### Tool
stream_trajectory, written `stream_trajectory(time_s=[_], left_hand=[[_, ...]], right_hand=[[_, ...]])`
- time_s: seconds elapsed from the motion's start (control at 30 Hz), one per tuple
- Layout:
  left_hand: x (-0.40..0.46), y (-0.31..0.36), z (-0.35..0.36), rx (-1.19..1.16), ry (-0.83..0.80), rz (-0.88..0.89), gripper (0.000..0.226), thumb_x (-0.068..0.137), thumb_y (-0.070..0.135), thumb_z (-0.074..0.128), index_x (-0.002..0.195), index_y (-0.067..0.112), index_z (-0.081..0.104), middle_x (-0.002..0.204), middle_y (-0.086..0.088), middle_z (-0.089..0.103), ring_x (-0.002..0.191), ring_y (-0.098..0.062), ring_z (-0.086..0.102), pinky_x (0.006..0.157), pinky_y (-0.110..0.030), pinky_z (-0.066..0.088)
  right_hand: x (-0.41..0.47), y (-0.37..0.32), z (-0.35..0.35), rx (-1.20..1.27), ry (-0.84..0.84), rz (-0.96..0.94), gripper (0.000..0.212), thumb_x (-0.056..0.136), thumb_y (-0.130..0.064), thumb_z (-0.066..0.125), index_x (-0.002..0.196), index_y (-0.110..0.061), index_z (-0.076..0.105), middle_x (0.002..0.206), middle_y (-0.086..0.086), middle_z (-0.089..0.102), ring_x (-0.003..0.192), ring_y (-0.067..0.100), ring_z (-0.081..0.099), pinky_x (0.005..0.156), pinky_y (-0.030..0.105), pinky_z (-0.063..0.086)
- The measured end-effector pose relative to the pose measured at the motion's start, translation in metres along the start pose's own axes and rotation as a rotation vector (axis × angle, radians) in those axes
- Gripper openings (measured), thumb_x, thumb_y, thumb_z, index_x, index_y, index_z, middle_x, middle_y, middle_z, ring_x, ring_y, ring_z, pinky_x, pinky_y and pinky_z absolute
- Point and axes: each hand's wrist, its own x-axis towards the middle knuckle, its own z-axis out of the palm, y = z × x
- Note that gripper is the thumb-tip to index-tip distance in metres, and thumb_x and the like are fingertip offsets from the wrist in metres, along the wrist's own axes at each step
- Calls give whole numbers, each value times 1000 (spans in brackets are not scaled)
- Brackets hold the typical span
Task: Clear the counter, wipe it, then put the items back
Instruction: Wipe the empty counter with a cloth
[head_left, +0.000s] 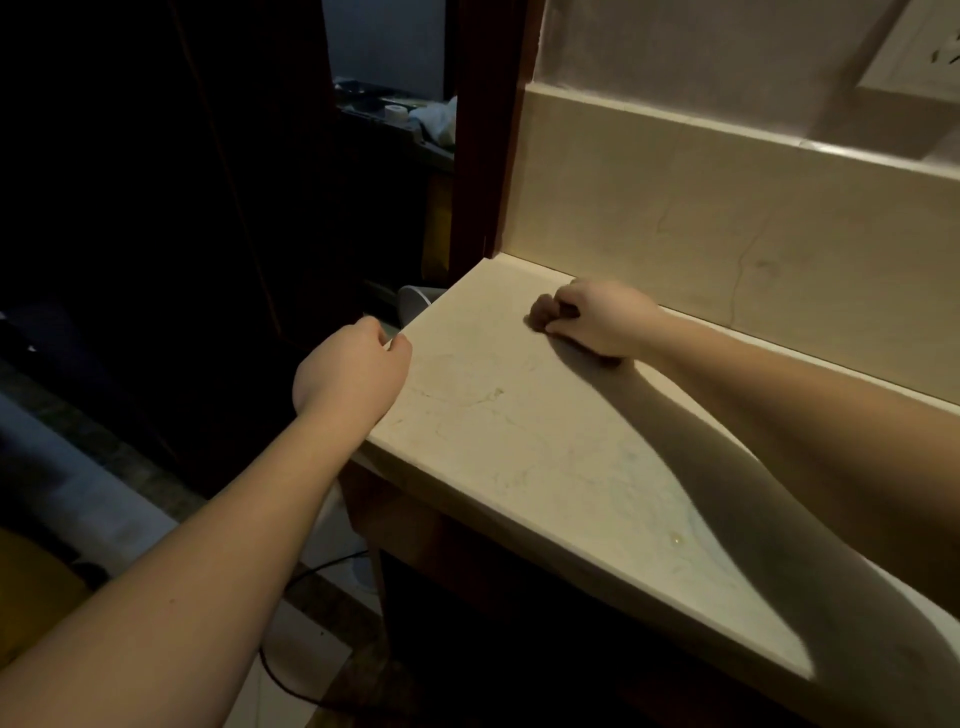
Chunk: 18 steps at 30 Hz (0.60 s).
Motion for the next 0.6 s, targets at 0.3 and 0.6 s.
stream_trajectory(time_s=[0.3, 0.6], left_hand=[[2, -1, 2, 1, -6, 9, 28, 96, 42, 39, 100, 20, 54, 72, 0, 54, 58, -18, 52, 46, -26, 32], [5, -1, 2, 21, -33, 4, 29, 95, 42, 39, 106, 19, 53, 74, 0, 52, 60, -19, 51, 47, -26, 32]], right_hand=[[-49, -48, 14, 75, -31, -335, 21, 90, -34, 60, 85, -16, 52, 87, -5, 45, 79, 13, 42, 65, 27, 25], [-41, -57, 10, 65, -13, -256, 15, 90, -34, 59, 86, -21, 52, 94, 0, 50, 94, 23, 52, 70, 28, 30]])
